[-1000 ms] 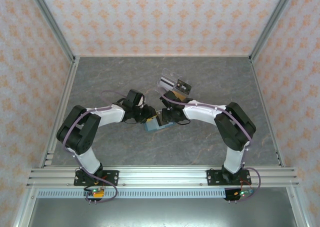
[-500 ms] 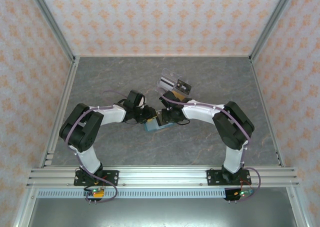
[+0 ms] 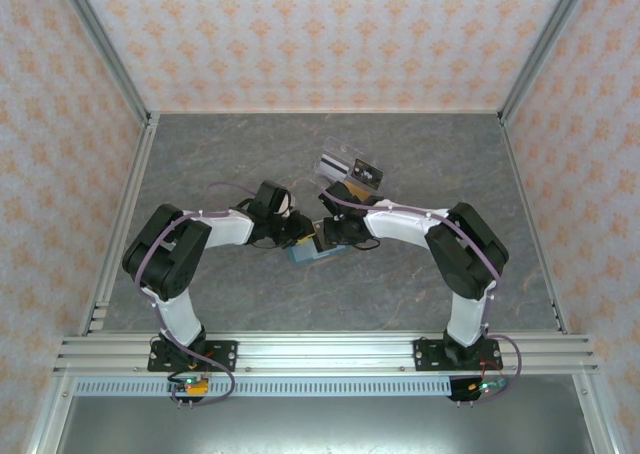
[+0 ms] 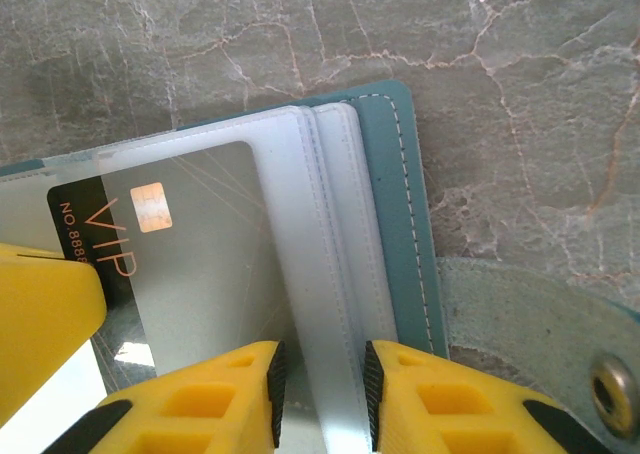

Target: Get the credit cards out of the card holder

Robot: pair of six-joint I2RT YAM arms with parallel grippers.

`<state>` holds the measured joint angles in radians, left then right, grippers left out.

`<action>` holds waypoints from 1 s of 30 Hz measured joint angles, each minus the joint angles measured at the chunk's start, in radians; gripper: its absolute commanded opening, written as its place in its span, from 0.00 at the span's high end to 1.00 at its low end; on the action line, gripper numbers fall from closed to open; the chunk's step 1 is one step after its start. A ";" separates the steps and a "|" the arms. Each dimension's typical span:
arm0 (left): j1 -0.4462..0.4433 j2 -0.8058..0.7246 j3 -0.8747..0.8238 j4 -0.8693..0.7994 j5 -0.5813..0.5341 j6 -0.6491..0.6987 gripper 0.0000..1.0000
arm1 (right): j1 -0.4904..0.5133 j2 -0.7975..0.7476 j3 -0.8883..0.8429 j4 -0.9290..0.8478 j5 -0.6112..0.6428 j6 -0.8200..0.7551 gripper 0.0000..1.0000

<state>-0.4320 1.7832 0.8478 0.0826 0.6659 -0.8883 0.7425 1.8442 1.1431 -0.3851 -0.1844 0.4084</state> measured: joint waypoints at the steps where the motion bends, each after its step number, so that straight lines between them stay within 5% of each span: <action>1: 0.000 0.000 0.000 0.001 0.002 0.000 0.79 | 0.000 0.000 0.000 0.000 0.000 0.000 0.71; 20: 0.000 -0.005 0.000 -0.001 0.006 0.025 0.95 | 0.000 0.001 0.000 -0.003 0.005 0.003 0.73; 30: 0.016 -0.221 -0.005 -0.203 -0.094 0.104 0.95 | -0.008 -0.027 -0.015 0.001 -0.005 0.003 0.67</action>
<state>-0.4160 1.5623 0.8425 -0.1207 0.5720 -0.7841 0.7349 1.8168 1.1278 -0.3843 -0.1894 0.4110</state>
